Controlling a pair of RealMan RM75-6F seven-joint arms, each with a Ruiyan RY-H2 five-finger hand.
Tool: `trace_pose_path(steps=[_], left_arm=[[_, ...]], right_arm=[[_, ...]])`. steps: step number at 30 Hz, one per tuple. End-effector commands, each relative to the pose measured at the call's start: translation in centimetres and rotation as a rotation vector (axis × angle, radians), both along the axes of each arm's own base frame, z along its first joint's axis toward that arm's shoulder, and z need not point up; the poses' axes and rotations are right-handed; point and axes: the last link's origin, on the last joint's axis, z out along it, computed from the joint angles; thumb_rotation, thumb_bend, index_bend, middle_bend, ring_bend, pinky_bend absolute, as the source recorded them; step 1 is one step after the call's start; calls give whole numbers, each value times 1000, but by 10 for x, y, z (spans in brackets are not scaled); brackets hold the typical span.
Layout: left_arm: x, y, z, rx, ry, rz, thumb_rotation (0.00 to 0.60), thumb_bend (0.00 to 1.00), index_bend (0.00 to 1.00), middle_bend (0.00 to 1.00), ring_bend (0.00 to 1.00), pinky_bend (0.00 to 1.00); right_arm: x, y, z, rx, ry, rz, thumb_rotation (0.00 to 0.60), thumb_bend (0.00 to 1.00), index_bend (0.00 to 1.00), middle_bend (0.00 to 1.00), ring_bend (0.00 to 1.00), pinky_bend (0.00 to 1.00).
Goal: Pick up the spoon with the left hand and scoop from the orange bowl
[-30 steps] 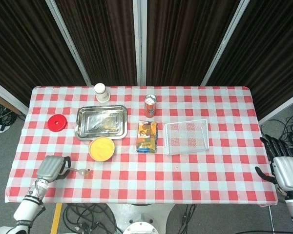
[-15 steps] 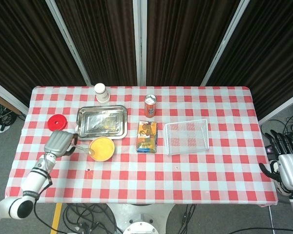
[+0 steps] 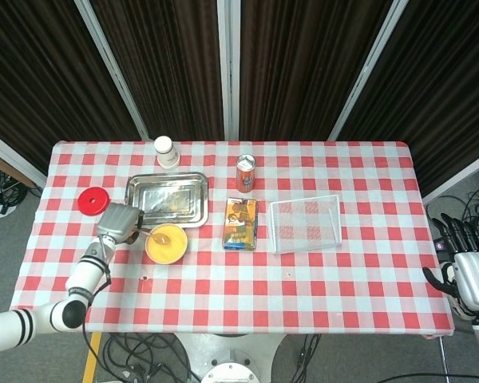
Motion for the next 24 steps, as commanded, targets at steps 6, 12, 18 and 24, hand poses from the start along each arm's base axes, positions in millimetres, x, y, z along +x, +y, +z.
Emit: trace_pose_path(steps=[6,12,18,24], left_arm=[[9,-1,-6,-16,27,-2,600,404,538,866,886,940],[12,-4,-3,-21,40,-16,600,405,504,862,886,941],[9,-5,1,-11,58,-49,600,406,505,865,886,940],[5,-5,-6,-34,40,-36,600,399,516,870,887,940]], right_arm=[[-4,2,3,-8,-2,-8,600,205,0,19,0,0],[-5,2,3,-10,-7,-7,600,205,0,20,0,0],[-3,-1,10,-38,-3,0,600,205,0,20,0,0],[-3,-3,13,-45,-3,-5,600,205,0,20,0,0]])
